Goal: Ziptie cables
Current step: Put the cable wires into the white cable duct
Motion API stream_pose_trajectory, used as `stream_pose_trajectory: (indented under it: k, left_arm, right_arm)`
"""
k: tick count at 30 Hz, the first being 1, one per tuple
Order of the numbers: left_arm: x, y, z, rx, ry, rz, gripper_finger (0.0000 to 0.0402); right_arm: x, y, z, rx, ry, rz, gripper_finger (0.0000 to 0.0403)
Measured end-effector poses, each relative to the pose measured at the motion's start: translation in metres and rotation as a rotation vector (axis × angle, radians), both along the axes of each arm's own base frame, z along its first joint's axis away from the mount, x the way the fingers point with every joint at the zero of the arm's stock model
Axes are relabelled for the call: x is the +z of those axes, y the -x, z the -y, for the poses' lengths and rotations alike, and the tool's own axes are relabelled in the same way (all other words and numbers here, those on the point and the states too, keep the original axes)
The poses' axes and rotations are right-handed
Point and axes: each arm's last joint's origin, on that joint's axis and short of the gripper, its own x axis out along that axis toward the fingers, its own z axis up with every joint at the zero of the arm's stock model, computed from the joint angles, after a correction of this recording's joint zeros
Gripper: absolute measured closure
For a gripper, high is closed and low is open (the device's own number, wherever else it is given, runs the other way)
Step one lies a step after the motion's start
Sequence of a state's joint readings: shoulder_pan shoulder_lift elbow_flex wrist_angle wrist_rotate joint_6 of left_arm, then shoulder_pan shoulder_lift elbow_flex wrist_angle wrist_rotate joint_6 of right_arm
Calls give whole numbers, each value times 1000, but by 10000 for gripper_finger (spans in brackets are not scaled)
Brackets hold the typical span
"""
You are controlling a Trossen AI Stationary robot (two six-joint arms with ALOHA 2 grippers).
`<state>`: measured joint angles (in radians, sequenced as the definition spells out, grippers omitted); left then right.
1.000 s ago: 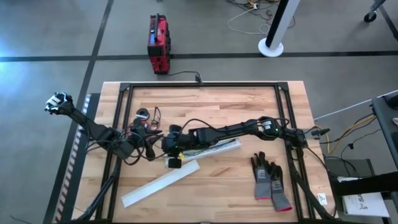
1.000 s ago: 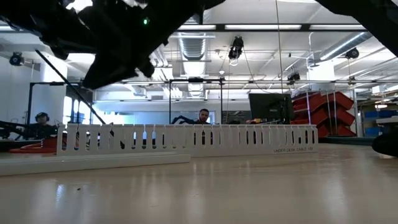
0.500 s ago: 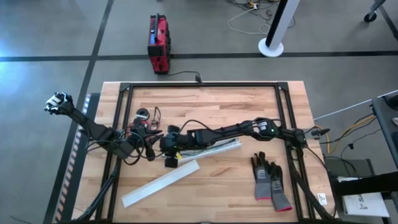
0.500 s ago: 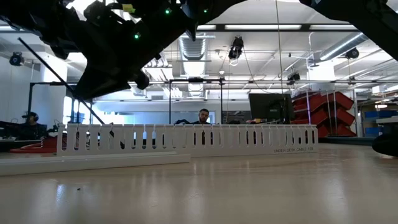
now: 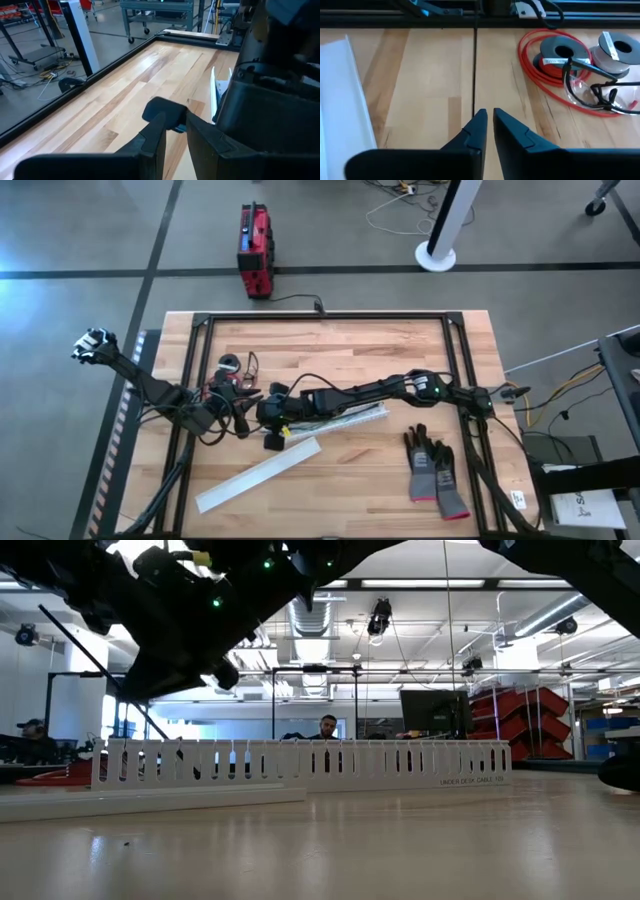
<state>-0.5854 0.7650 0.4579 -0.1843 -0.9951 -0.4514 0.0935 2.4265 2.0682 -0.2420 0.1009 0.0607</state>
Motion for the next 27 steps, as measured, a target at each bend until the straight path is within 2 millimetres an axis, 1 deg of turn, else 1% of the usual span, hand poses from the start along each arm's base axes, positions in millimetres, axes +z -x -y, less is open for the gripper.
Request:
stream_pose_trajectory:
  k: [4,7,10,13,16,18,20,23,27]
  left_arm:
    - [0,0,0,3,-9,-2,342]
    - [0,0,0,6,-12,-3,342]
    - [0,0,0,6,-13,-5,342]
    - [0,0,0,6,-15,-7,342]
    - [-1,0,0,6,-15,-8,342]
    - [0,0,0,6,-15,-8,342]
    - [0,0,0,5,-14,-7,342]
    - [0,0,0,5,-14,-7,342]
    - [0,0,0,6,-15,-7,342]
  right_arm:
    - [-3,1,0,-2,2,-18,400]
    - [2,0,-3,-12,-17,-3,397]
    - [8,2,-3,-2,-3,-40,391]
    - [21,5,-3,20,30,-115,376]
    - [38,5,-5,25,26,-114,349]
    - [44,4,-6,39,11,-104,325]
    - [45,4,-8,49,-7,-99,302]
    - [37,1,-8,8,-9,-76,275]
    - [24,0,0,-37,-28,-63,260]
